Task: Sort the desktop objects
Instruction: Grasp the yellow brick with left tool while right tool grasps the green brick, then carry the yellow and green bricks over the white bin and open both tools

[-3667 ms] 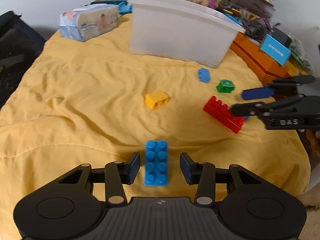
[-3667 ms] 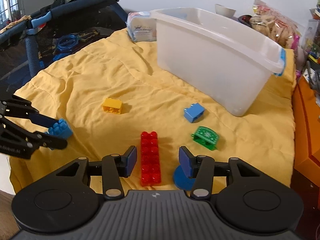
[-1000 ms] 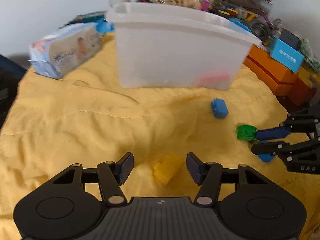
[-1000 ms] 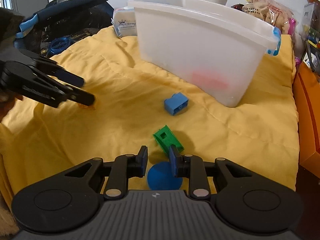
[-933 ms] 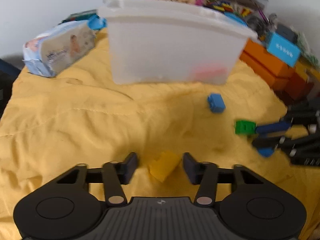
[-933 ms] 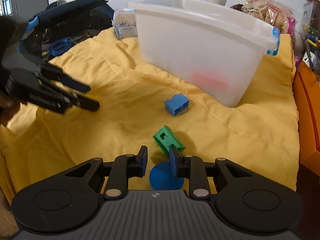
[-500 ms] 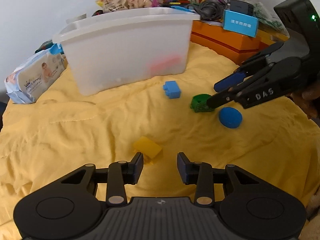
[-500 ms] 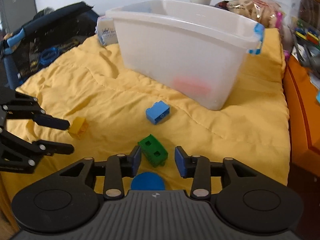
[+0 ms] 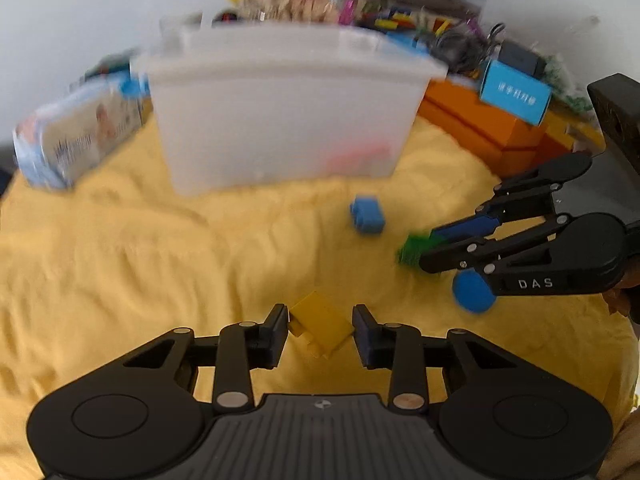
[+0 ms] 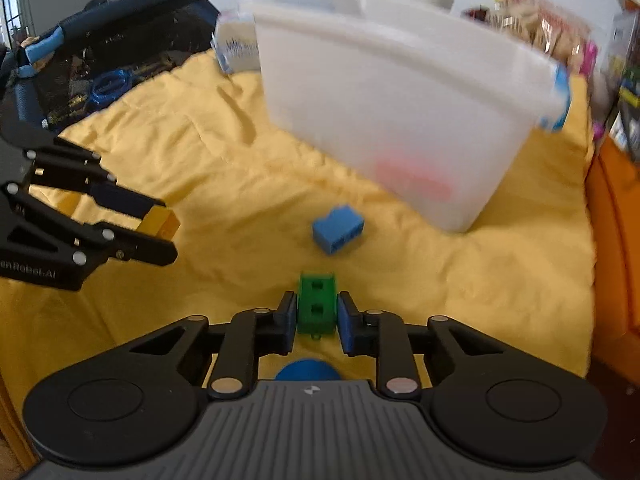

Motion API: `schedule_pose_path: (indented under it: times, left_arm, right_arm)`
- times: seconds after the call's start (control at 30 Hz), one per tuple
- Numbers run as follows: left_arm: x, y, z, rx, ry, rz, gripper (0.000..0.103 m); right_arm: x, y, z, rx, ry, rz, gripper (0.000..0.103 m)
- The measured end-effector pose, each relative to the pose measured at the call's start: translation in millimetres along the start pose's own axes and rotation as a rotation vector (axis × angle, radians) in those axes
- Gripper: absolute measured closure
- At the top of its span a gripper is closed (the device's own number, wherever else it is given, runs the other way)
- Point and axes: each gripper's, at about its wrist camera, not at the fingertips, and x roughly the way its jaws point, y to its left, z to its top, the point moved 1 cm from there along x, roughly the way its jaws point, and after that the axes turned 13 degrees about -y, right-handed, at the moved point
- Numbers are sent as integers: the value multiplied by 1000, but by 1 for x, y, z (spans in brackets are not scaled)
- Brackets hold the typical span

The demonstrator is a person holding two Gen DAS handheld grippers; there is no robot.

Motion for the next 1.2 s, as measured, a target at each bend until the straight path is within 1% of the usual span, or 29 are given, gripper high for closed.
schedule_pose_path:
  times: [0.13, 0.2, 0.23, 0.3, 0.33, 0.4, 0.47, 0.5, 0.53, 0.6, 0.63, 0.7, 0.77, 0.87, 0.93, 1.0, 1.07, 1.1, 1.17, 1.2]
  left_arm:
    - [-17, 1, 36, 30, -98, 3, 64]
    - [-20, 3, 51, 42, -124, 4, 64]
    - [-21, 4, 56, 43, -135, 4, 64]
    - [-24, 4, 63, 33, -151, -9, 64]
    - [-27, 2, 66, 31, -165, -13, 64]
    - [-32, 0, 73, 37, -192, -22, 64]
    - [-32, -2, 83, 45, -217, -28, 64]
    - [-32, -3, 87, 51, -227, -32, 64]
    - [-32, -3, 92, 57, -236, -34, 64]
    - [-31, -1, 101, 64, -252, -34, 64]
    - [-30, 0, 106, 66, -262, -34, 64]
    - [-30, 2, 118, 73, -290, -31, 64]
    - [-28, 5, 130, 82, -317, -30, 64]
    - [-21, 11, 147, 83, -351, -23, 64]
    - [-14, 17, 159, 76, -369, -21, 64]
    - [-7, 20, 168, 78, -388, -18, 64]
    - [3, 21, 175, 117, -398, 0, 64]
    - [10, 22, 177, 131, -390, 14, 64]
    - [25, 29, 178, 110, -368, 18, 64]
    - [34, 32, 178, 99, -337, 21, 64]
  right_arm:
    - [-22, -3, 27, -22, -83, -22, 83]
    - [-25, -7, 37, -20, -97, -35, 83]
    - [-22, -10, 39, -14, -82, -33, 82]
    - [-11, -16, 32, 22, -50, -40, 71]
    - [-5, -19, 26, 59, -25, -32, 69]
    - [5, -17, 14, 104, 18, -2, 70]
    - [13, -10, 3, 91, 52, -5, 71]
    - [17, -7, -2, 86, 73, -10, 73]
    - [21, -7, -7, 88, 89, -12, 79]
    - [17, -5, -7, 90, 81, -13, 79]
    - [13, -4, -3, 76, 68, -16, 79]
    - [-1, -4, 14, 45, 10, -37, 79]
    - [-18, -10, 38, 39, -69, -56, 79]
    - [-42, -23, 82, 51, -216, -100, 79]
    - [-47, -33, 102, 64, -278, -124, 79]
    - [-41, -45, 117, 61, -303, -165, 79]
    - [-28, -56, 125, 84, -308, -198, 79]
    - [-21, -63, 127, 113, -293, -203, 79]
    - [-5, -69, 126, 146, -269, -221, 79]
    - [2, -73, 124, 158, -248, -221, 79]
